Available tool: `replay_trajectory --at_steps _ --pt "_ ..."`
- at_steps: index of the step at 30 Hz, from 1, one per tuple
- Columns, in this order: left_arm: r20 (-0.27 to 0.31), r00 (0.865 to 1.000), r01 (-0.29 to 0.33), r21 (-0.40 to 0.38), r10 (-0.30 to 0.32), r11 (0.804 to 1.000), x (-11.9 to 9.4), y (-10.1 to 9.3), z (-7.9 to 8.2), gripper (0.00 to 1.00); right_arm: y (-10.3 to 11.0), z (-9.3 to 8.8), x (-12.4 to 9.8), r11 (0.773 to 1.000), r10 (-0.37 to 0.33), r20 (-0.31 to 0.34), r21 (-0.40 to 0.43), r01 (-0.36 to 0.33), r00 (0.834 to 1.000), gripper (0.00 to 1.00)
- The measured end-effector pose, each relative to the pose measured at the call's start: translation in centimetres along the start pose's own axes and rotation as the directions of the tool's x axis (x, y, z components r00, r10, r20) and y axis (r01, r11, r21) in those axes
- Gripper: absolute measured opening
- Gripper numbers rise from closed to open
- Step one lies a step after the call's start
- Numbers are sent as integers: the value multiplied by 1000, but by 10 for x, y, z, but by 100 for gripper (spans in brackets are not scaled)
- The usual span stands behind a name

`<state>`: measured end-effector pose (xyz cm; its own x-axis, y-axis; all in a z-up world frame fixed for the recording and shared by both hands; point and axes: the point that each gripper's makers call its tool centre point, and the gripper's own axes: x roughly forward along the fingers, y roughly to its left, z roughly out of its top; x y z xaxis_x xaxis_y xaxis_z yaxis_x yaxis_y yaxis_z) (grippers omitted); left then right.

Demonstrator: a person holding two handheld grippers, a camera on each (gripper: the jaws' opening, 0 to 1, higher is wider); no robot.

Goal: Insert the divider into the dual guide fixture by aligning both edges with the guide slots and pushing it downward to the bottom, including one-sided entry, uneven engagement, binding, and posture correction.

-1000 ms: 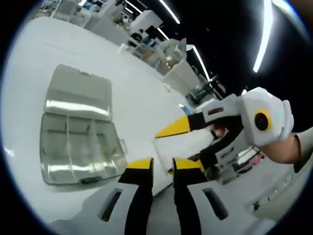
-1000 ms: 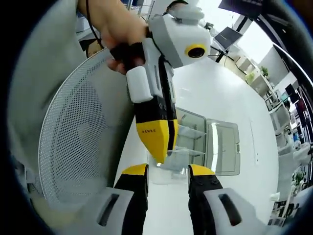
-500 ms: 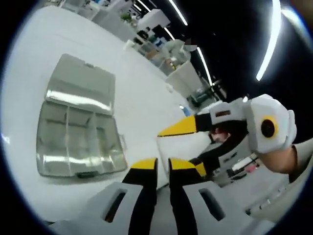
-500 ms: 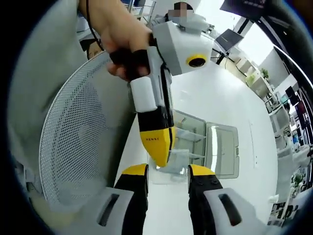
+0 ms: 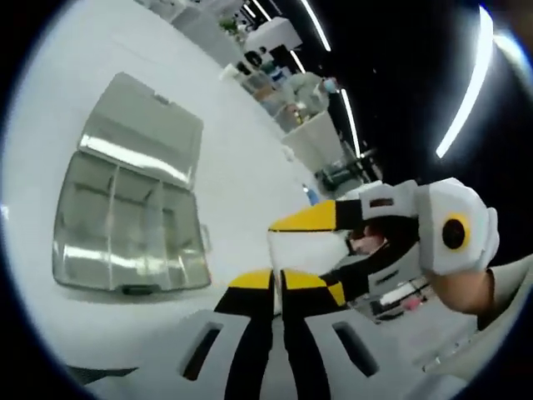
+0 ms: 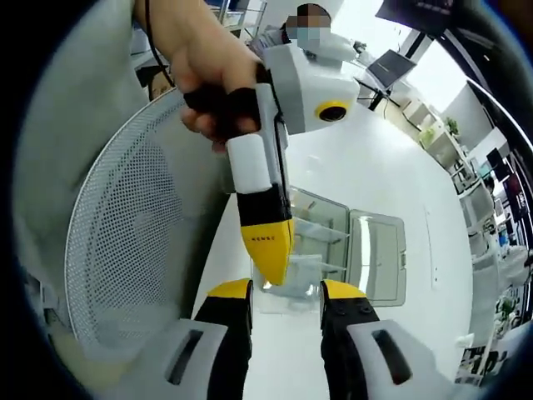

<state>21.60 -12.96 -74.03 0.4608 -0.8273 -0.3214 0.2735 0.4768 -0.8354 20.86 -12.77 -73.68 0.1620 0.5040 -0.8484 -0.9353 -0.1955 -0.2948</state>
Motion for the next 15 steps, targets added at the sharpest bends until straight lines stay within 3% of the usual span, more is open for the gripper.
replay_trajectory --at_steps 9,15 --pt "24 1000 11 -74 -10 997 -1 3 2 0 -3 1 2 1000 -5 -4 -21 5 1000 28" --pt "32 999 18 -59 -16 998 -4 4 6 0 -9 2 -3 1000 -12 6 -23 12 1000 26"
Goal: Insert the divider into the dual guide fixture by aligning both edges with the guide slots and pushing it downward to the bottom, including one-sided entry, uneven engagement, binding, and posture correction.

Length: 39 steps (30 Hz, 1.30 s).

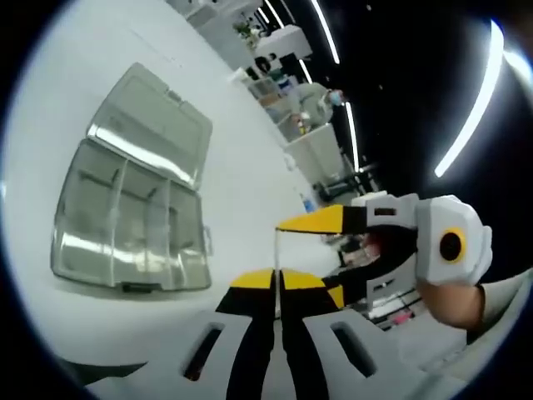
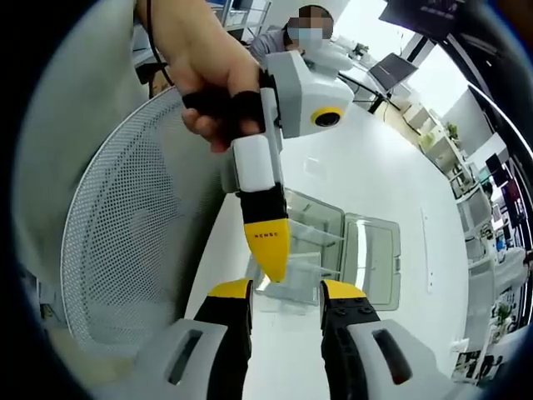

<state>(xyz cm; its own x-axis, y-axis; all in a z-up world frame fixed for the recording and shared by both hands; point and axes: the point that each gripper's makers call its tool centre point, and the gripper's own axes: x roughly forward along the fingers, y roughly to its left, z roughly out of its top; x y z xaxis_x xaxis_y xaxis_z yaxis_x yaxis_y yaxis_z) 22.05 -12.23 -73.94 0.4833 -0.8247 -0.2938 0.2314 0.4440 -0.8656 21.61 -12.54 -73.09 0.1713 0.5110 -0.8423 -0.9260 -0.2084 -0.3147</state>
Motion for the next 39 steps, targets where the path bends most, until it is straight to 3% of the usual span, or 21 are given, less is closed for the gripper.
replay_trajectory --at_steps 6,8,17,24,29,30,36,39 --pt "12 1000 11 27 -12 1000 -5 1 5 0 -5 5 -7 1000 5 29 16 -6 1000 25" --pt "0 1000 22 56 -22 998 -8 1 5 0 -7 10 -11 998 23 70 61 -28 997 24" --pt "-27 995 97 216 -93 972 -28 -8 11 0 -17 17 -17 985 88 121 135 -105 989 19" --pt "-89 988 151 383 -127 911 -37 -20 8 0 -19 35 -15 964 175 166 171 -203 970 15" --pt "-116 985 166 442 -127 882 -41 -23 6 0 -8 41 -12 937 267 165 186 -296 950 10" --pt "-119 984 172 457 -132 873 -42 -24 6 0 -8 41 -10 943 262 160 166 -287 952 10" --pt "-137 984 171 519 -116 838 -47 -22 4 0 0 47 -7 924 325 152 159 -347 934 7" --pt "-150 983 174 564 -107 807 -47 -22 2 0 5 48 -6 911 354 146 168 -376 924 5"
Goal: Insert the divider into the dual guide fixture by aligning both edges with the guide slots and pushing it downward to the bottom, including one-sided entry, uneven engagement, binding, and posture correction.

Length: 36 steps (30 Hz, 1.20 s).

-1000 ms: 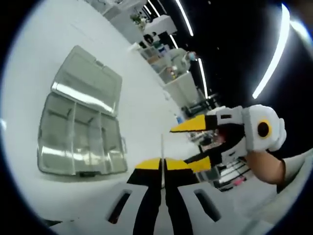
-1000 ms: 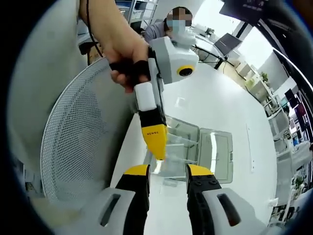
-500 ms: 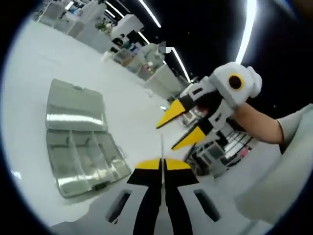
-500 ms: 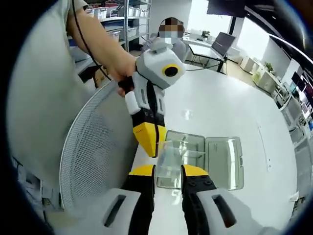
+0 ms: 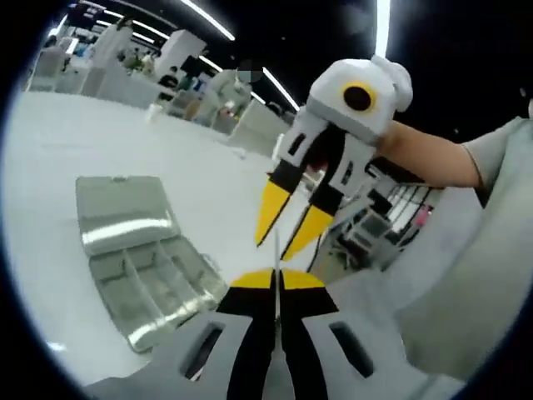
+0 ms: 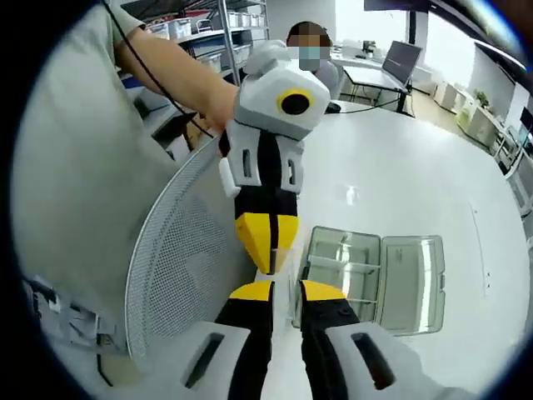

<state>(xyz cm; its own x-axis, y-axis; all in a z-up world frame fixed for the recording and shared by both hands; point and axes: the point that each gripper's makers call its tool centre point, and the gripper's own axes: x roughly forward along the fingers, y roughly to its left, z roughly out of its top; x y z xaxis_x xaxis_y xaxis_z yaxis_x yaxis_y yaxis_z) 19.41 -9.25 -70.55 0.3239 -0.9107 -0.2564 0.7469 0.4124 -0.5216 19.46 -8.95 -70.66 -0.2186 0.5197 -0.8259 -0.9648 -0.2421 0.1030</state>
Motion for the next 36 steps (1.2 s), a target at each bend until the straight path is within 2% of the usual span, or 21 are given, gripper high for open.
replay_trajectory --at_steps 9,15,19,29,36 --pt "-46 999 2 113 3 994 0 -5 -5 0 10 0 6 998 65 -25 20 -65 998 1" --pt "-72 997 1 185 12 983 -2 -7 -11 0 17 -1 11 994 102 -55 37 -100 993 0" --pt "-67 998 -4 207 18 978 -4 -7 -12 0 19 1 13 992 112 -59 67 -108 992 0" --pt "-75 997 1 248 18 969 -7 -9 -17 0 25 1 17 986 153 -81 79 -146 985 0" --pt "-75 997 -2 263 23 965 -9 -8 -16 0 24 3 17 987 147 -70 83 -141 987 0"
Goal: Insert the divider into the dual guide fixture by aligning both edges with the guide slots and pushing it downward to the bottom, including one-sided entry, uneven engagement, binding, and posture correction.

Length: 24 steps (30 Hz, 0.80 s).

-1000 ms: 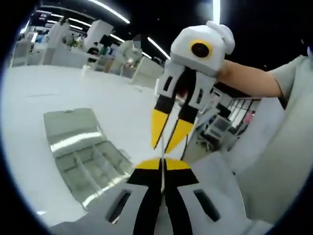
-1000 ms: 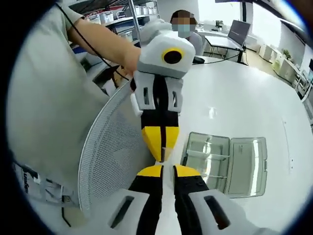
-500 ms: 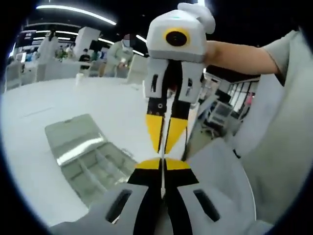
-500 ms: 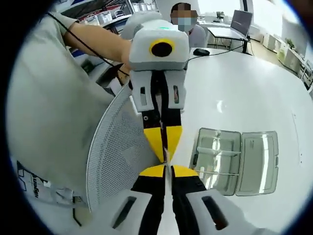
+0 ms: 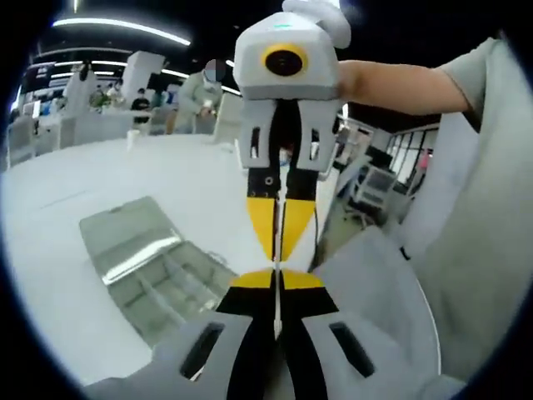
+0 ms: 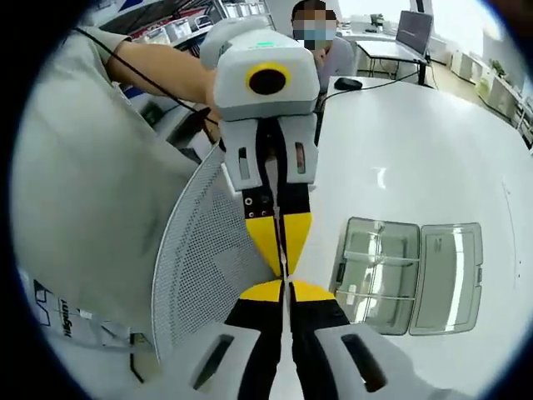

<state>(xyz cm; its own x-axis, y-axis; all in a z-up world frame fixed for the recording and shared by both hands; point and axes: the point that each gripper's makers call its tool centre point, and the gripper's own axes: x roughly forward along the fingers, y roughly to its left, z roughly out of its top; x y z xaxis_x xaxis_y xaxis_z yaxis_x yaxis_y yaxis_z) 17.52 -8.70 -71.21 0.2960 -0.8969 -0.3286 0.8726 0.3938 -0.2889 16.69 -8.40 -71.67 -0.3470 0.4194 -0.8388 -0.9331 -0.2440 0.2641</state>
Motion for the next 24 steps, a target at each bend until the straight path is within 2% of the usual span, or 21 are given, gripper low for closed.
replay_trajectory --at_steps 4,5,7,8,10,24 --pt "-13 1000 6 25 -6 1000 1 -1 0 0 2 -1 0 1000 7 -2 -5 -7 1000 0" --pt "-12 1000 10 24 -9 1000 2 -2 0 0 4 -2 -1 1000 12 -5 26 -12 1000 0" --pt "-5 1000 12 21 -12 1000 2 -3 1 0 3 -2 -1 1000 9 -4 5 -9 1000 0" --pt "-1 1000 14 24 -14 1000 2 -4 1 0 4 -2 -2 999 7 -8 46 -7 1000 0" --pt "5 1000 11 27 -12 1000 3 -3 2 0 4 -2 -2 1000 2 -12 30 -2 1000 0" --pt "52 998 27 27 -28 999 3 1 7 0 0 -1 -8 997 -20 -18 68 21 1000 0"
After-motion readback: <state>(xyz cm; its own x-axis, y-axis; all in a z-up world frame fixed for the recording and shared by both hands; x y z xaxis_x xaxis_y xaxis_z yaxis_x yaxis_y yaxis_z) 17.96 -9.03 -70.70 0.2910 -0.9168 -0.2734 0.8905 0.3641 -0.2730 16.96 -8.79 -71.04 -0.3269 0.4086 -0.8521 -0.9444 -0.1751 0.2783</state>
